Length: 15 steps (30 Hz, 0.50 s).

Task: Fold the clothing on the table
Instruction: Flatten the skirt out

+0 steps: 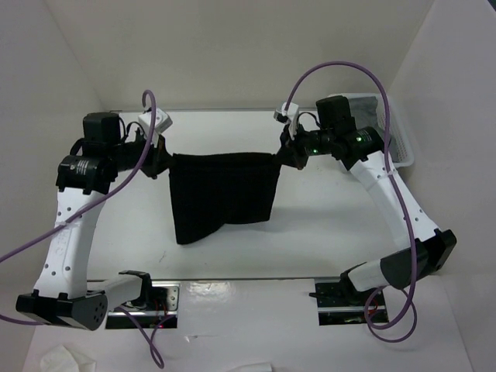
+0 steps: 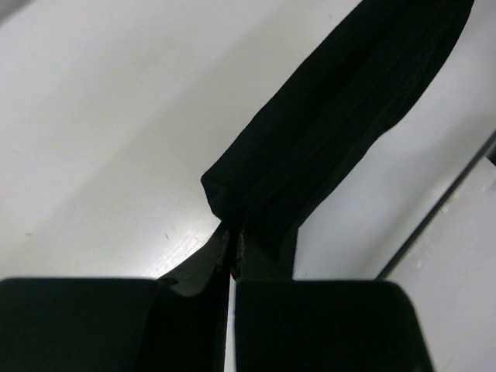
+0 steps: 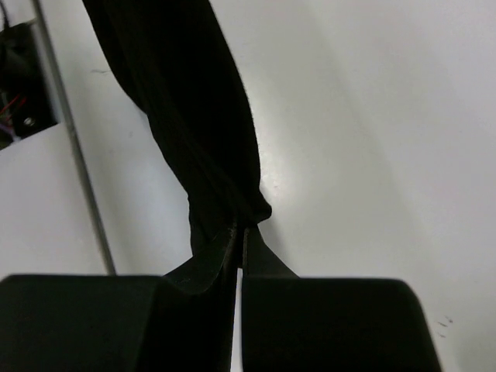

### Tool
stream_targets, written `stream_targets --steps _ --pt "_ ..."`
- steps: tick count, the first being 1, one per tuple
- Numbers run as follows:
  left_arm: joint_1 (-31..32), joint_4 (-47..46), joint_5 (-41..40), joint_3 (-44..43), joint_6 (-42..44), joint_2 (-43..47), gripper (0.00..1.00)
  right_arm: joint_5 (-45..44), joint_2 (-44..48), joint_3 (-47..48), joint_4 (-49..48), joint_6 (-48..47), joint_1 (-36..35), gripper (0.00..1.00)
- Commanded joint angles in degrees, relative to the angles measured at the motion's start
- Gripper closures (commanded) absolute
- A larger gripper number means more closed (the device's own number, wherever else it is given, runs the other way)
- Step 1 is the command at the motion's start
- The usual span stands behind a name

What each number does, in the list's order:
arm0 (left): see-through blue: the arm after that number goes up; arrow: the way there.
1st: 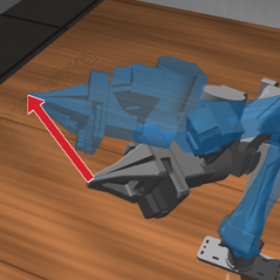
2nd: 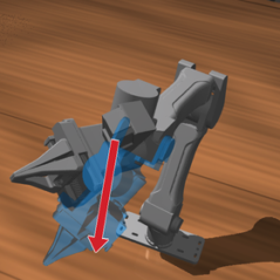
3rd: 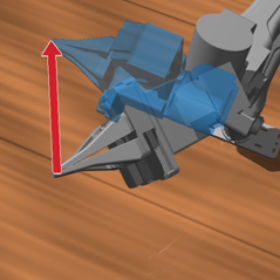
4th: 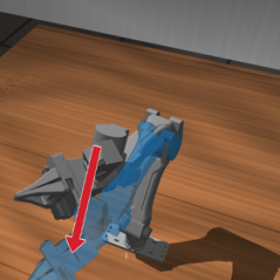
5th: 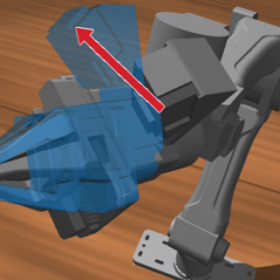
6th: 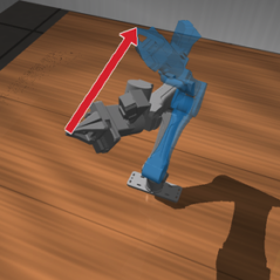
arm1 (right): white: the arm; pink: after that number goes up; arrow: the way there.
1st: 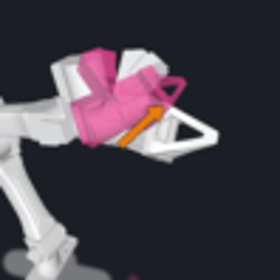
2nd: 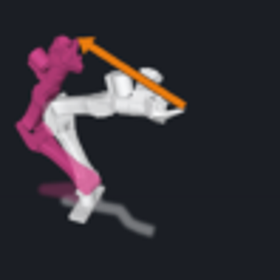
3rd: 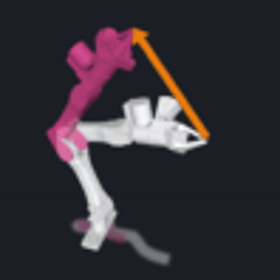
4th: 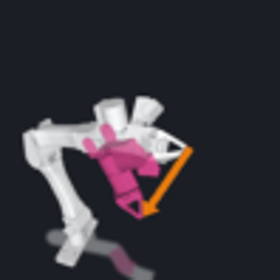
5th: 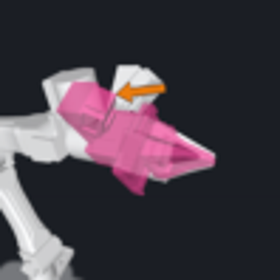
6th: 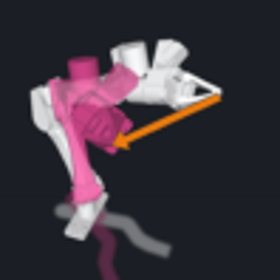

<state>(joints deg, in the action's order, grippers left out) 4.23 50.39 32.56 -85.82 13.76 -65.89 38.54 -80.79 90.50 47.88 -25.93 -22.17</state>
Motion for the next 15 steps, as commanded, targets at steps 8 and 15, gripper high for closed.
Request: stream_targets --steps 8,15 --pt "0.2 2.3 1.4 4.7 5.8 -1.8 1.00 5.1 -2.6 3.1 4.0 -3.3 1.3 1.00" --pt "1.1 -4.7 -3.3 -4.0 4.7 -13.9 1.00 -3.9 -13.4 14.3 -3.2 3.5 1.3 1.00"
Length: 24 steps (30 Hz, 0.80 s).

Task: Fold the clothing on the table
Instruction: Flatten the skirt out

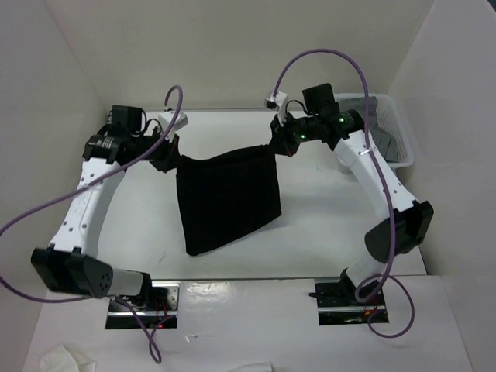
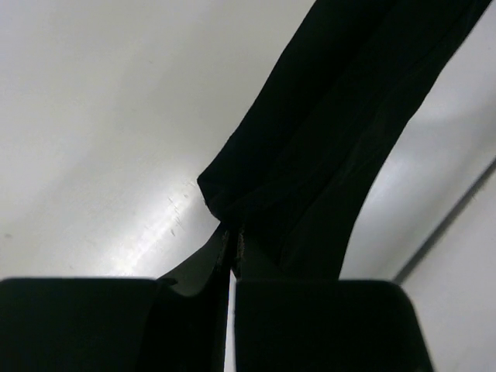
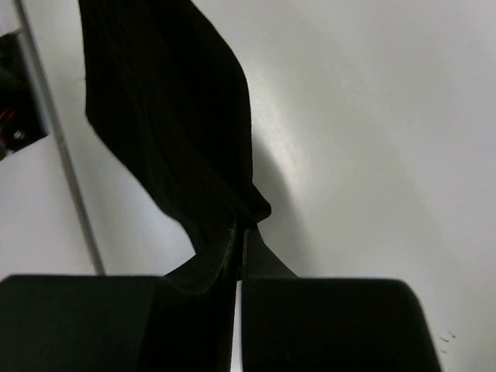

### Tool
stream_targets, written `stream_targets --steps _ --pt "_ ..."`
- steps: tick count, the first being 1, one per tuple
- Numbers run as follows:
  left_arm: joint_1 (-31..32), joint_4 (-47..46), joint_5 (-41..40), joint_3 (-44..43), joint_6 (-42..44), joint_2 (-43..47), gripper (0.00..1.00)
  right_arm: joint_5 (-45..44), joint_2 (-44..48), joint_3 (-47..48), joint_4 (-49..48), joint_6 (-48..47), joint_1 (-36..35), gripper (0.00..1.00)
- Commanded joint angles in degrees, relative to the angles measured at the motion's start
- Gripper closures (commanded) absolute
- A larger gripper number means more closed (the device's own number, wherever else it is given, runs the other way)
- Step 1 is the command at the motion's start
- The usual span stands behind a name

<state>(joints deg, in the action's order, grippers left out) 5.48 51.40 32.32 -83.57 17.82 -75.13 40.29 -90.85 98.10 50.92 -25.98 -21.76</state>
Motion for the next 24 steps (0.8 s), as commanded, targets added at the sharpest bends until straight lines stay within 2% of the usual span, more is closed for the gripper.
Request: stream_targets --steps 1,5,9,19,24 --pt "-0.1 -5.7 -3.0 -6.3 0.6 -6.3 1.00 -6.4 -4.4 8.1 -6.3 4.2 0.8 1.00" --pt "0.4 -4.8 -1.9 -18.8 -0.8 -14.1 1.00 -8.5 -7.9 15.1 -6.2 5.3 0.8 1.00" --pt "1.7 -4.8 -1.9 -21.7 -0.8 -13.6 1.00 -7.3 -6.8 16.4 -5.4 4.8 0.8 1.00" --pt "2.3 -1.3 -3.0 -16.2 -0.1 -1.8 1.00 -0.7 2.7 9.6 1.9 -1.3 0.8 1.00" --pt "-1.1 1.9 0.1 -13.8 1.1 3.8 1.00 4.3 7.1 5.8 4.9 -4.3 0.8 1.00"
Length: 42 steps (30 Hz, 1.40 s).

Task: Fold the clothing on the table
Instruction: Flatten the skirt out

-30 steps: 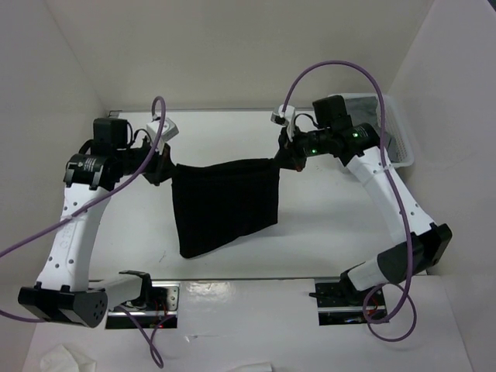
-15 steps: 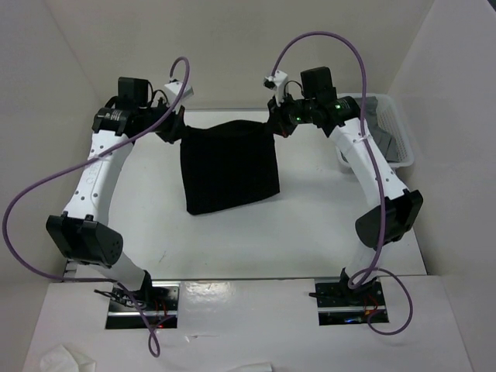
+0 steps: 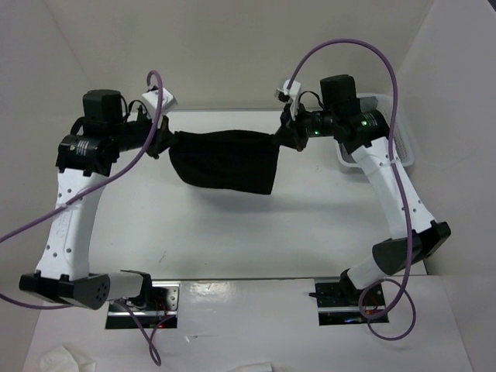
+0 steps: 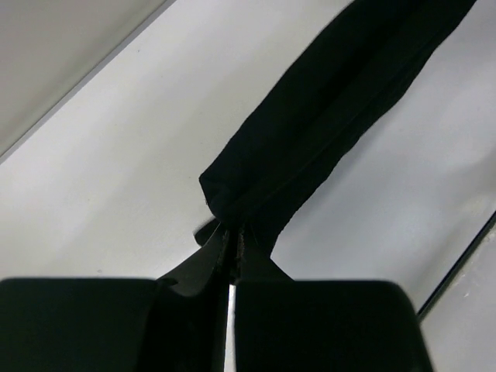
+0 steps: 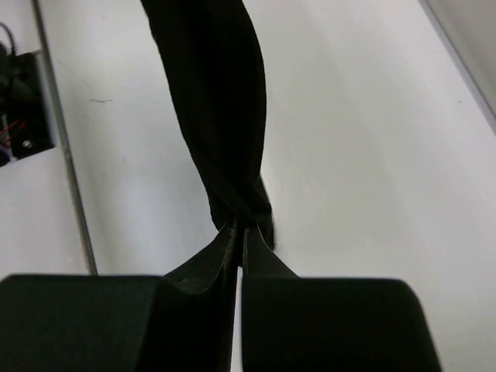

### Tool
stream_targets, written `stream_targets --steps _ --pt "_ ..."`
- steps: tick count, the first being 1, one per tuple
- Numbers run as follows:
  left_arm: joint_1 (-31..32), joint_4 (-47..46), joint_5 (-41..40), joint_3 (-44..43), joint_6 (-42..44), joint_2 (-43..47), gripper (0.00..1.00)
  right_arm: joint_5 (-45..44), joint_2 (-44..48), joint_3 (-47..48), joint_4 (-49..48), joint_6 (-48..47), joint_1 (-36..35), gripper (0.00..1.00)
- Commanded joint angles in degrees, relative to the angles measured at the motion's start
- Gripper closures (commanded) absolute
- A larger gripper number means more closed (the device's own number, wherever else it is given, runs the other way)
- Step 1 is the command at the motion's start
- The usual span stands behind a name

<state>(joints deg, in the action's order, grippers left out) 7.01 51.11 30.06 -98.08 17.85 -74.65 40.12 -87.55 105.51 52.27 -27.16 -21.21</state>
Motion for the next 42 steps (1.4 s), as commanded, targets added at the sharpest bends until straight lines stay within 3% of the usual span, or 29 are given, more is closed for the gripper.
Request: stream_targets --steps 1,10,15,20,24,34,42 --pt "-3.3 2.8 4.8 1.3 1.6 4.9 1.00 5.4 3.8 -1.6 4.6 -4.6 0.3 1.00" --pt "-5.1 6.6 8.2 12.9 3.4 11.1 1.00 10.9 7.3 -8.1 9.5 -9.6 0.3 1.00" --pt "-5.1 4.4 9.3 18.9 4.0 9.8 1.00 10.5 4.8 -13.1 3.6 -5.5 0.3 1.00" --pt "-4.5 -1.4 8.6 20.7 4.0 1.4 1.00 5.0 -2.3 -14.2 -6.2 -1.0 0.3 1.00" --pt "-2.0 -6.6 4.3 15.2 2.6 -9.7 1.00 -0.6 -8.9 -8.7 -11.9 3.4 0.3 1.00" --pt "1.8 -10.6 -3.3 -9.4 0.4 -31.4 1.00 -12.2 -24.6 6.5 -16.6 4.6 0.3 1.00" --pt "2.3 -13.8 -5.9 -15.3 -0.7 -42.4 1.00 -16.5 -34.6 12.4 -18.7 5.1 0.3 1.00"
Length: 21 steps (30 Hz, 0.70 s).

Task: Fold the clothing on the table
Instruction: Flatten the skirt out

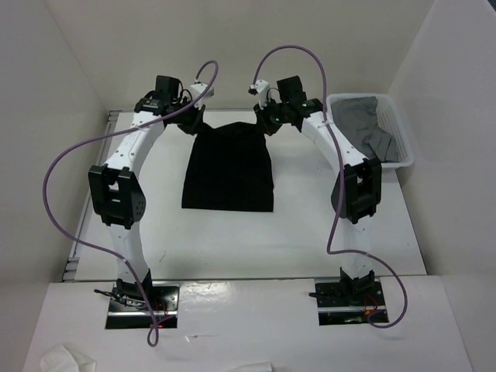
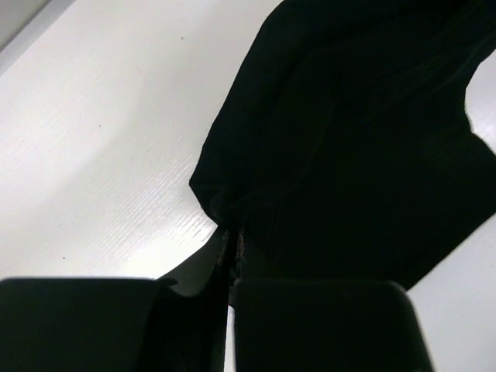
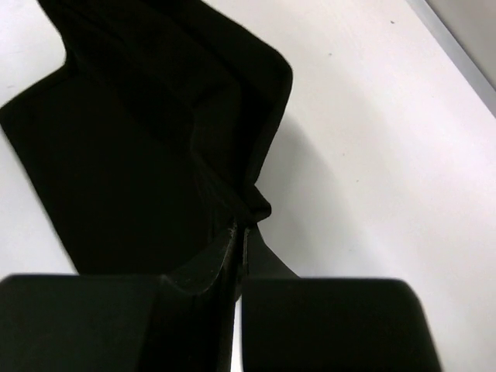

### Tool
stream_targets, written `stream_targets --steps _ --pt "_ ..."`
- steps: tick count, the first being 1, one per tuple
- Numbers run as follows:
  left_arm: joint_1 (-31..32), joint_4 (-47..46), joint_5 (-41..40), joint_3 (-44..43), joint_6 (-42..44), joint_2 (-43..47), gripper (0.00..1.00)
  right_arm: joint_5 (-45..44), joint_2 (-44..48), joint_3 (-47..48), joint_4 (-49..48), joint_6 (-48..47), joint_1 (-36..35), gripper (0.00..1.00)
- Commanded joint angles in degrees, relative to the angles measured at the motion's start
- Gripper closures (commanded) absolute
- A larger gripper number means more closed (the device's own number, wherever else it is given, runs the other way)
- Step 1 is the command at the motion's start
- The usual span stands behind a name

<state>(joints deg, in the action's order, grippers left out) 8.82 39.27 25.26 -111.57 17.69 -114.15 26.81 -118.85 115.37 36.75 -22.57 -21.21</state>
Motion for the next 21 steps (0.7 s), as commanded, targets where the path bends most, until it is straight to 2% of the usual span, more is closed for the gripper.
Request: stream_targets --steps 1,3,4,5,6,7,8,13,19,21 --pt "0.5 -2.4 -1.8 -1.8 -0.6 -4.1 1.00 -4.0 -3.9 2.6 -3.2 0.5 0.3 1.00" --pt "0.5 -3.8 -2.8 -0.1 -0.6 -5.3 1.00 -6.9 -5.4 2.6 -3.8 0.0 0.3 1.00" --pt "0.5 -4.5 -4.1 0.7 -0.6 -5.3 0.95 -8.6 -5.4 2.6 -3.8 0.6 0.3 0.75" --pt "0.5 -6.1 -5.1 1.6 -0.6 -5.3 0.81 -10.4 -6.1 2.6 -4.3 0.6 0.3 0.47" --pt "0.5 -6.9 -6.2 2.9 -0.6 -6.0 0.55 -13.9 -6.7 2.6 -5.0 0.6 0.3 0.25" --pt "0.0 -7.4 -7.1 2.9 -0.6 -6.8 0.36 -15.5 -6.7 2.1 -5.5 1.3 0.3 0.02" --pt "0.0 -7.4 -8.6 2.9 -1.2 -7.4 0.19 -16.2 -6.7 2.1 -5.6 1.3 1.4 0.01" --pt "-4.0 -6.6 -12.2 -1.4 -6.9 -11.0 0.01 -16.7 -4.6 0.9 -6.7 6.5 4.7 0.01" --pt "-6.5 -4.3 -16.9 -5.2 -10.0 -11.0 0.01 -16.2 1.5 -2.7 -4.1 3.8 4.7 0.01" --pt "-7.1 -3.1 -15.5 -5.2 -10.0 -10.3 0.01 -14.8 3.7 -3.7 -2.7 3.1 4.7 0.01"
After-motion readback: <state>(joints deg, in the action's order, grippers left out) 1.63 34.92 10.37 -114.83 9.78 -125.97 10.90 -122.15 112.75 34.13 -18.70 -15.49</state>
